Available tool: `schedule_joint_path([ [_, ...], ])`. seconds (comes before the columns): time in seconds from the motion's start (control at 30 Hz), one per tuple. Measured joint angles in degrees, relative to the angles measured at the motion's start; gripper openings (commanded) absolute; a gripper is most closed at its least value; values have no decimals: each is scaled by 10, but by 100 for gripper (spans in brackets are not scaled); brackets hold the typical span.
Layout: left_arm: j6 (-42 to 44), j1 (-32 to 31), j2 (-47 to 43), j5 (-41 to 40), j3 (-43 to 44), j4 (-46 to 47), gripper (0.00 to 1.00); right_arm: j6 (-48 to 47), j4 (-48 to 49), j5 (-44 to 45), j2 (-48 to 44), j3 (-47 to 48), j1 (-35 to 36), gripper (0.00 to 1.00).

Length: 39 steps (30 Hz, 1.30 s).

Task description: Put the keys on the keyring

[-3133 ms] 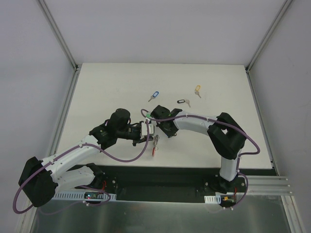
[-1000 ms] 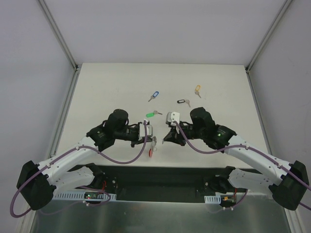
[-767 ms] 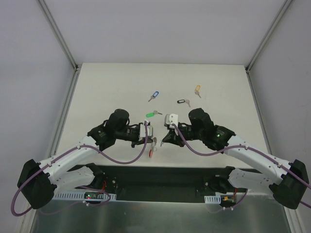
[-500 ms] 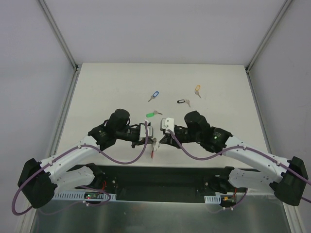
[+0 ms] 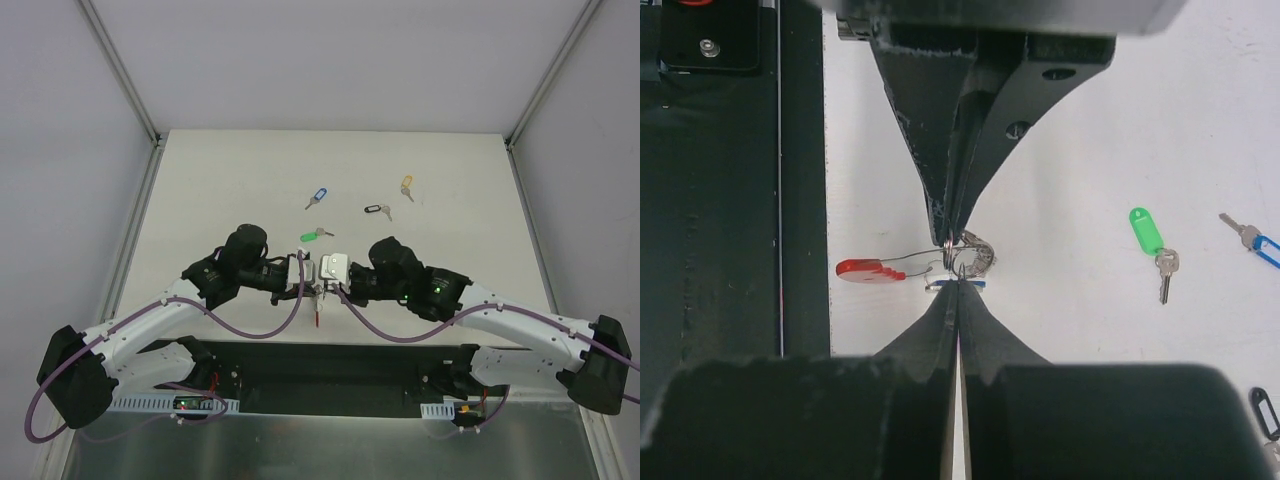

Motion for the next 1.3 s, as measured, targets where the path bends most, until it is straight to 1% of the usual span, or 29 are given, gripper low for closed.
schedule_joint_path([
  [0.33,0,0,0,0,0,0,0,-14,-2,22,20,17,16,1],
  [0.63,0,0,0,0,0,0,0,-17,-14,23,27,21,19,1],
  [1.3,0,0,8,0,0,0,0,-16,-13,23,13,21,20,1],
])
